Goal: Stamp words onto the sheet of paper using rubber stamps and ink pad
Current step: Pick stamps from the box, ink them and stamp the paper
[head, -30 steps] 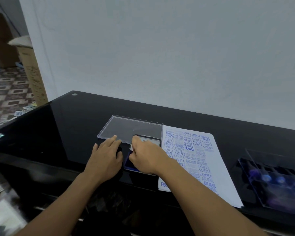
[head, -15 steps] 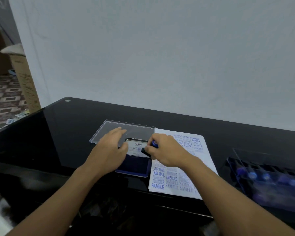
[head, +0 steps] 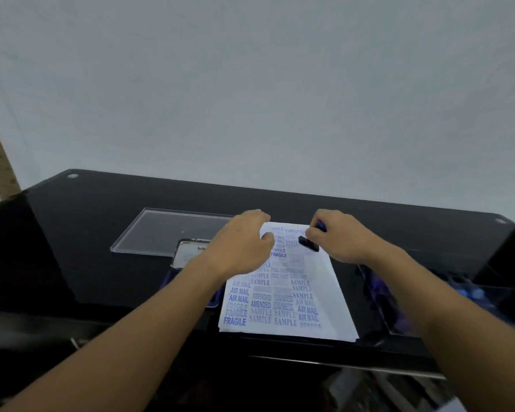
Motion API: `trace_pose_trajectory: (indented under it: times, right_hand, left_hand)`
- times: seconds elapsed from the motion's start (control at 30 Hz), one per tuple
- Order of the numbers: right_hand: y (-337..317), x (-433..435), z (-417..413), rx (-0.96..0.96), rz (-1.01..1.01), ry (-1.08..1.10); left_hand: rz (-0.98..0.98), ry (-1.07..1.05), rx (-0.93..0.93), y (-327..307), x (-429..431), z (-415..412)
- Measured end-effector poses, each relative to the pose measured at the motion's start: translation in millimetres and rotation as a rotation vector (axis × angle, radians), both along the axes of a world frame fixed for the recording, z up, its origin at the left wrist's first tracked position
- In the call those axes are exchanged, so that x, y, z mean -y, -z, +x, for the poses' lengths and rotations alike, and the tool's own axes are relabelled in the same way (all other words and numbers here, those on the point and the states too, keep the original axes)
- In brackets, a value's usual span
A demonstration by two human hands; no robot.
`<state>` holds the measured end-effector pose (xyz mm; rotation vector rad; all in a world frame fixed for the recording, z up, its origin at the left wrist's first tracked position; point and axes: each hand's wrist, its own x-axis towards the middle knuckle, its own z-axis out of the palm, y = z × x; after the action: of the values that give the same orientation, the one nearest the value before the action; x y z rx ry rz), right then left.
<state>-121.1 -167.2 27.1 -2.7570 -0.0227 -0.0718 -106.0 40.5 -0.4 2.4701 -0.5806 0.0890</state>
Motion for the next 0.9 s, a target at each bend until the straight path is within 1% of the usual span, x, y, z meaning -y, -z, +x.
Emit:
trace_pose_trajectory:
  times: [0.27, 0.53, 0.73, 0.9]
  right_hand:
    - [2.0, 26.9, 10.3, -0.029, 0.064, 0.071]
    - [11.0, 37.3, 21.5, -0.03, 0.027, 0.062]
    - [30.2, 39.0, 35.6, -0.075, -0.003, 0.024]
    - [42.5, 36.2, 43.6, -0.105, -0.024, -0.022]
  left_hand:
    - [0.013, 0.007, -0.04, 15.6, 44.2, 20.4]
    - [0.029, -0.007, -0.08, 41.1, 63.9, 34.4]
    - [0.157, 0.038, -0.02, 60.1, 74.9, 46.4]
    - [0.192, 0.038, 0.023, 79.6, 79.9, 56.6]
